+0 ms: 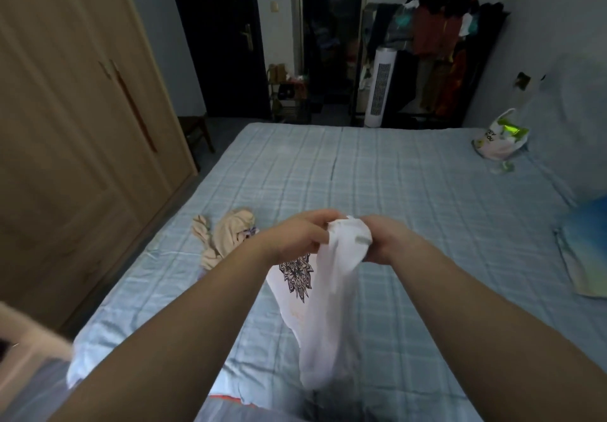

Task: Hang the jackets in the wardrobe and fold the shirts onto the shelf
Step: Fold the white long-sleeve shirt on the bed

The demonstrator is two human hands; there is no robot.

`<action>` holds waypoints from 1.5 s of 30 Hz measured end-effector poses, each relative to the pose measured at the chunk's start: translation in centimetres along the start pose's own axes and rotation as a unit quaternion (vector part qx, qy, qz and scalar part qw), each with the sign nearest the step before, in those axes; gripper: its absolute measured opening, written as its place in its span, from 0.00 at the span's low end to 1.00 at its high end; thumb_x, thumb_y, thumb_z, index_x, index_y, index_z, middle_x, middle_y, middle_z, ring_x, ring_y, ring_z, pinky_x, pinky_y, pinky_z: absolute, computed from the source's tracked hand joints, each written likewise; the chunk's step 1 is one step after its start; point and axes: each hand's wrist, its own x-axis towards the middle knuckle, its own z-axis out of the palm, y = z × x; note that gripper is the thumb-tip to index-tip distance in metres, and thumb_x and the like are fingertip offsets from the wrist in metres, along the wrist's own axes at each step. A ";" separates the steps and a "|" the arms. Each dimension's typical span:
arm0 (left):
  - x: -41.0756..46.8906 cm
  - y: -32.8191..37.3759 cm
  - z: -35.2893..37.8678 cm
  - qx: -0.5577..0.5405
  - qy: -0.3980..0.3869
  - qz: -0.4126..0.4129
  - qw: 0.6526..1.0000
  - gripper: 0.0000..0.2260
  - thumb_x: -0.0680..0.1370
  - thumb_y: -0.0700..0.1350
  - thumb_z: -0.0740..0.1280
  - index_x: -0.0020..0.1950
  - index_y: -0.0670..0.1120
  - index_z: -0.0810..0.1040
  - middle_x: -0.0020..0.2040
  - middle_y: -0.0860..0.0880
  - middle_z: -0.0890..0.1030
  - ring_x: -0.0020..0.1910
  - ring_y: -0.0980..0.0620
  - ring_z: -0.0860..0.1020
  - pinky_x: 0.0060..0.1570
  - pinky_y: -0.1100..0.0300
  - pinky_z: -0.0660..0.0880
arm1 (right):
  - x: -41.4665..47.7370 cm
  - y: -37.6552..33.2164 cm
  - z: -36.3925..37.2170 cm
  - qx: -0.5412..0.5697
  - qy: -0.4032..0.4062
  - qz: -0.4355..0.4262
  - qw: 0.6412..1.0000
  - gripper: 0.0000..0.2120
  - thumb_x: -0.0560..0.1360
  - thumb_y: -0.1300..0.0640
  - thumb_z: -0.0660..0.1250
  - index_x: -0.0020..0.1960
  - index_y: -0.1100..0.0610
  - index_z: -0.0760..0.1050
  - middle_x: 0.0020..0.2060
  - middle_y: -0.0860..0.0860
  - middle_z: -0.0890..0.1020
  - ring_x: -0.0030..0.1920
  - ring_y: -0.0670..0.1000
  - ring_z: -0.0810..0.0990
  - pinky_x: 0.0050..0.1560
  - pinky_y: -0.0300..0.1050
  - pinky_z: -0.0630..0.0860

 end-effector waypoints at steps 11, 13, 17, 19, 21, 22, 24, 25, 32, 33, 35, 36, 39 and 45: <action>4.6 1.9 -6.5 0.112 0.066 -0.016 0.991 0.24 0.61 0.32 0.54 0.51 0.48 0.77 0.38 0.47 0.77 0.28 0.53 0.71 0.27 0.61 0.61 | 3.2 -4.7 0.0 0.196 0.106 -0.161 0.961 0.25 0.71 0.77 0.53 0.62 0.59 0.71 0.55 0.65 0.74 0.48 0.62 0.78 0.45 0.53 0.79; 5.5 4.0 -6.9 0.157 0.052 0.005 0.986 0.22 0.66 0.33 0.58 0.54 0.51 0.77 0.40 0.47 0.74 0.32 0.52 0.71 0.30 0.60 0.66 | 2.7 -6.0 0.3 0.208 0.089 -0.186 0.956 0.28 0.72 0.77 0.56 0.65 0.54 0.71 0.58 0.64 0.71 0.51 0.62 0.78 0.45 0.53 0.80; 7.0 8.8 -5.6 0.216 0.047 0.048 0.974 0.09 0.80 0.44 0.63 0.60 0.50 0.75 0.53 0.43 0.79 0.49 0.48 0.79 0.52 0.45 0.78 | 1.1 -8.7 2.3 0.184 0.086 -0.235 0.951 0.20 0.74 0.76 0.59 0.60 0.59 0.75 0.57 0.66 0.75 0.44 0.59 0.83 0.41 0.50 0.81; 7.6 10.8 -4.9 0.221 0.067 0.015 0.973 0.15 0.82 0.56 0.60 0.59 0.46 0.75 0.52 0.43 0.80 0.50 0.46 0.80 0.52 0.46 0.78 | 0.2 -9.7 3.3 0.177 0.106 -0.274 0.939 0.20 0.72 0.77 0.60 0.58 0.58 0.73 0.57 0.66 0.76 0.46 0.60 0.83 0.45 0.54 0.82; 8.6 12.5 -5.2 0.118 0.032 -0.076 0.990 0.23 0.82 0.63 0.55 0.49 0.43 0.75 0.42 0.44 0.77 0.40 0.47 0.77 0.48 0.50 0.77 | -0.4 -10.2 4.1 0.153 0.100 -0.327 0.927 0.21 0.67 0.76 0.62 0.53 0.56 0.72 0.55 0.66 0.76 0.50 0.64 0.81 0.50 0.61 0.81; 8.9 13.1 -5.7 0.053 -0.012 -0.131 0.990 0.26 0.81 0.65 0.54 0.45 0.44 0.73 0.38 0.45 0.73 0.37 0.48 0.74 0.45 0.53 0.77 | -0.6 -10.2 4.5 0.128 0.090 -0.348 0.924 0.20 0.64 0.75 0.63 0.50 0.56 0.73 0.53 0.65 0.78 0.50 0.66 0.81 0.51 0.63 0.80; 9.7 13.5 -6.5 -0.031 -0.070 -0.209 0.975 0.25 0.79 0.67 0.56 0.43 0.45 0.72 0.38 0.46 0.71 0.36 0.50 0.72 0.43 0.57 0.78 | -0.6 -9.6 5.1 0.056 0.085 -0.362 0.926 0.18 0.61 0.71 0.62 0.45 0.54 0.76 0.49 0.64 0.80 0.49 0.65 0.81 0.49 0.60 0.79; 10.2 13.3 -6.7 -0.027 -0.070 -0.224 0.972 0.22 0.79 0.64 0.59 0.43 0.45 0.73 0.38 0.47 0.72 0.35 0.51 0.72 0.42 0.59 0.77 | -0.5 -9.1 5.3 0.024 0.086 -0.358 0.929 0.17 0.62 0.70 0.63 0.43 0.52 0.78 0.48 0.63 0.81 0.48 0.62 0.81 0.48 0.57 0.78; 11.4 7.8 -9.1 0.148 0.100 -0.231 0.956 0.04 0.79 0.36 0.58 0.46 0.39 0.71 0.40 0.42 0.77 0.40 0.44 0.78 0.50 0.49 0.77 | 2.6 -4.5 3.1 -0.064 0.002 -0.248 0.967 0.23 0.69 0.78 0.58 0.48 0.56 0.82 0.53 0.54 0.85 0.56 0.50 0.81 0.50 0.40 0.76; 11.3 7.3 -10.0 0.162 0.108 -0.235 0.952 0.05 0.79 0.35 0.57 0.46 0.39 0.71 0.40 0.41 0.77 0.39 0.44 0.78 0.50 0.48 0.77 | 3.4 -4.1 2.5 -0.062 0.026 -0.238 0.969 0.23 0.69 0.78 0.57 0.47 0.56 0.81 0.53 0.54 0.85 0.56 0.51 0.81 0.51 0.42 0.75; 11.0 6.5 -11.8 0.178 0.120 -0.238 0.947 0.07 0.80 0.34 0.57 0.43 0.38 0.71 0.38 0.39 0.75 0.36 0.44 0.76 0.44 0.50 0.77 | 5.5 -3.4 1.7 -0.047 0.073 -0.218 0.972 0.22 0.70 0.78 0.56 0.47 0.55 0.80 0.50 0.52 0.85 0.55 0.53 0.80 0.51 0.46 0.74; 10.6 6.3 -12.5 0.179 0.130 -0.232 0.947 0.08 0.80 0.34 0.57 0.42 0.38 0.71 0.36 0.40 0.75 0.34 0.45 0.75 0.38 0.54 0.76 | 6.7 -3.1 1.6 -0.042 0.087 -0.207 0.974 0.22 0.70 0.78 0.56 0.47 0.55 0.79 0.48 0.52 0.85 0.54 0.53 0.80 0.50 0.46 0.73; 9.3 5.7 -14.7 0.182 0.180 -0.205 0.945 0.03 0.76 0.39 0.62 0.42 0.42 0.73 0.37 0.41 0.74 0.33 0.46 0.74 0.32 0.61 0.71 | 10.7 -2.4 2.1 -0.049 0.105 -0.180 0.977 0.23 0.70 0.78 0.55 0.48 0.55 0.78 0.46 0.51 0.84 0.51 0.53 0.78 0.47 0.45 0.73; 4.7 5.0 -19.2 0.193 0.178 -0.180 0.948 0.12 0.73 0.43 0.73 0.54 0.40 0.80 0.49 0.39 0.82 0.46 0.44 0.82 0.47 0.49 0.78 | 18.2 -0.3 6.3 -0.123 -0.007 -0.156 0.980 0.25 0.72 0.78 0.58 0.60 0.54 0.75 0.52 0.53 0.81 0.52 0.52 0.76 0.43 0.39 0.73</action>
